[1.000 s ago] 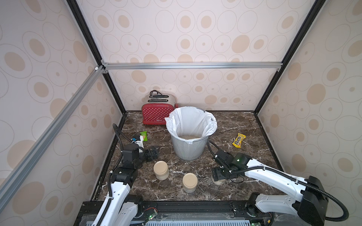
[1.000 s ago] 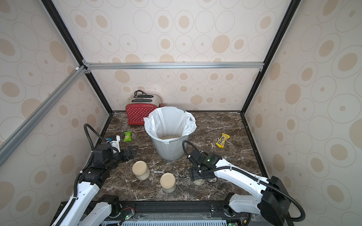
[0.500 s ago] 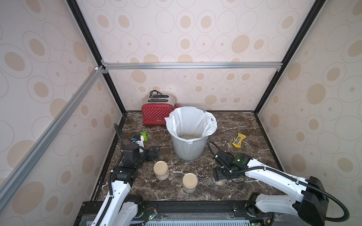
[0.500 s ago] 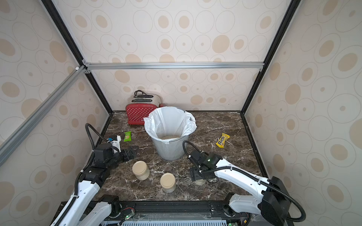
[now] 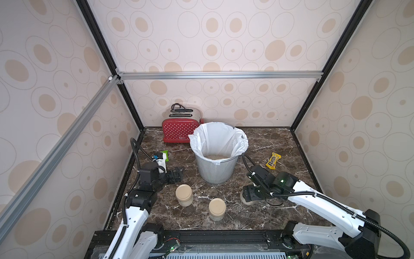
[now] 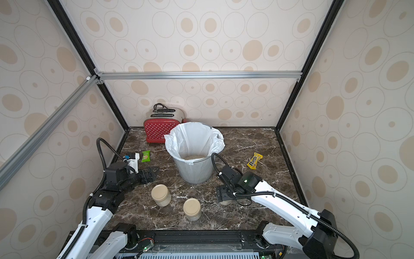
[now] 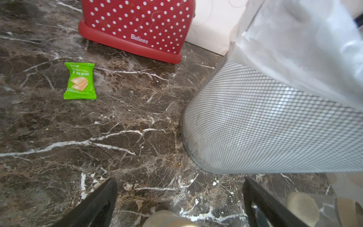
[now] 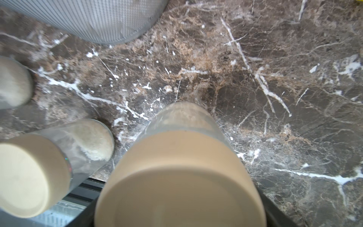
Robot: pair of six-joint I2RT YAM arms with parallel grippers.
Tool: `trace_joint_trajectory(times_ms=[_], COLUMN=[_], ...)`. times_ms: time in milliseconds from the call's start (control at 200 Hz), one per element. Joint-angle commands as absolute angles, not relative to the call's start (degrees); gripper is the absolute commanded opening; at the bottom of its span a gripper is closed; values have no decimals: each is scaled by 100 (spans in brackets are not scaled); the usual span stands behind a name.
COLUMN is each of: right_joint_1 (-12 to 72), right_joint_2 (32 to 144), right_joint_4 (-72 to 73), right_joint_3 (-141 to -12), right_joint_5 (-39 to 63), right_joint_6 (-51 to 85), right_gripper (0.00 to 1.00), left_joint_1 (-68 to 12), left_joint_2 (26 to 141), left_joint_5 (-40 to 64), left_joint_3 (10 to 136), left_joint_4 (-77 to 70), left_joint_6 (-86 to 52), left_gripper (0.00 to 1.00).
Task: Empty moldy rice from jars
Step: Pick up the jar from the center of the board.
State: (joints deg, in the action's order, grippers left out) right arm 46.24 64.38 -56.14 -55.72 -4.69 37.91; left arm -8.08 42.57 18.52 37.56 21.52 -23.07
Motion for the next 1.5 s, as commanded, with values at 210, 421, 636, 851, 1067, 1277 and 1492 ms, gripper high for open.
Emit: trace_joint_trajectory(times_ms=[210, 421, 636, 851, 1067, 1277, 1492], right_joint_1=[4308, 4289, 4289, 4305, 4375, 4565, 4641], right_joint_2=[6072, 6147, 6253, 6389, 6506, 6759, 6770], right_joint_4=[-5467, -5452, -5263, -5084, -4850, -4823, -4546], right_joint_3=[-6347, -6842, -7082, -7241, -7325, -7584, -7537], right_joint_5=[338, 889, 1582, 2043, 2400, 2645, 2941], right_joint_6=[3352, 3060, 2878, 2814, 2776, 2609, 2584], right_gripper=[63, 62, 62, 60, 60, 60, 61], left_joint_1=[-1943, -2810, -3414, -3711, -4187, -4613, -4707], left_joint_2=[3857, 3944, 4180, 4331, 4631, 4980, 5318], left_joint_5=[2368, 2514, 2556, 2765, 2906, 3067, 3274], left_joint_3=[4087, 4181, 4331, 4391, 4361, 4301, 4390], left_joint_4=[2171, 2162, 2111, 1864, 1515, 966, 619], left_joint_6=[-485, 86, 268, 248, 180, 89, 62], left_gripper=[99, 99, 99, 99, 99, 99, 99])
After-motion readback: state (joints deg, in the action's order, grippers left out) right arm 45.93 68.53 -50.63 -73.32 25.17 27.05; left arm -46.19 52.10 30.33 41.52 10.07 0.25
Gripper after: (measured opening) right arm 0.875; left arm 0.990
